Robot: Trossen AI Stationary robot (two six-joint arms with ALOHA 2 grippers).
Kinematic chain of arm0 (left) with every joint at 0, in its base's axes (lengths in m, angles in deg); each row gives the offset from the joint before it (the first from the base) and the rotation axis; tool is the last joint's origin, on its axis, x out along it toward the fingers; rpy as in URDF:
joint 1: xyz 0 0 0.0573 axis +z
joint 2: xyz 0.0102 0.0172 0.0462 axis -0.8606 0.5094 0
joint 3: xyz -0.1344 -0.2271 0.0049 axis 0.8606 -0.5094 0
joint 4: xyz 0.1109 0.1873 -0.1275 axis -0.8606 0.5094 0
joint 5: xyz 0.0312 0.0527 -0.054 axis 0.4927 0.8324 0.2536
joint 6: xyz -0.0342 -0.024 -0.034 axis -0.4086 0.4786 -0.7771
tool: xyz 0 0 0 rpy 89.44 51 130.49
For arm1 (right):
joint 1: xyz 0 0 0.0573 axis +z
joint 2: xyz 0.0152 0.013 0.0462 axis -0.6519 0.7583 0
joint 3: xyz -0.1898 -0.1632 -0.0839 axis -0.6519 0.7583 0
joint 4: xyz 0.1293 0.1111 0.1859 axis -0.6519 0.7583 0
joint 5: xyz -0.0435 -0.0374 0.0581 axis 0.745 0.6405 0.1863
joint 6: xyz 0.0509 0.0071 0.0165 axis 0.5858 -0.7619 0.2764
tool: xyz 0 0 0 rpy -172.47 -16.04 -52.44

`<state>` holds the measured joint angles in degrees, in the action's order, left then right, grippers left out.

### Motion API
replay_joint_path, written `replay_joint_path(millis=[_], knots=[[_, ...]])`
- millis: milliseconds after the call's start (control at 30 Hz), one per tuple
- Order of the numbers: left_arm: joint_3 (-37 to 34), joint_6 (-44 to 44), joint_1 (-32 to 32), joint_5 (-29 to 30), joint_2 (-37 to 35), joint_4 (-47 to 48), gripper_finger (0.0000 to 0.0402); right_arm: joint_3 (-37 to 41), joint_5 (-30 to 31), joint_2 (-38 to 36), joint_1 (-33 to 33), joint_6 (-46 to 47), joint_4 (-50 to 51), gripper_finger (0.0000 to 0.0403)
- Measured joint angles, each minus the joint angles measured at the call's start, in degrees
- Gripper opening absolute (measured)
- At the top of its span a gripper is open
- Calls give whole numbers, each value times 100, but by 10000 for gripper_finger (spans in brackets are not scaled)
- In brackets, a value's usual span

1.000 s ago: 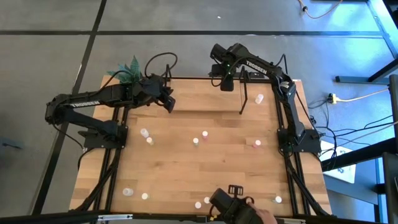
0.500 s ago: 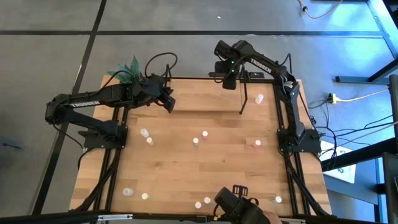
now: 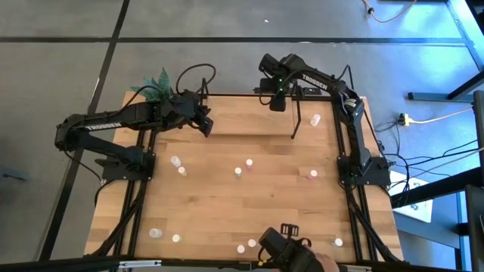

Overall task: Pick and place medicine bottles onto shelf by color
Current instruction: Put the top right blue pill bottle on the shelf

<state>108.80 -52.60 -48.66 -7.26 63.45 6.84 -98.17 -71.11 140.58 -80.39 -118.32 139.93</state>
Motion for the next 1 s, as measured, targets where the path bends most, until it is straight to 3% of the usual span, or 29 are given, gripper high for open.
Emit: replay_joint_path(millis=[233,1000], knots=[[0,0,0,0,0,0,66,13,232,0,0,-4,-57,119],[0,0,0,0,0,-2,66,227,211,0,-2,13,-186,131]])
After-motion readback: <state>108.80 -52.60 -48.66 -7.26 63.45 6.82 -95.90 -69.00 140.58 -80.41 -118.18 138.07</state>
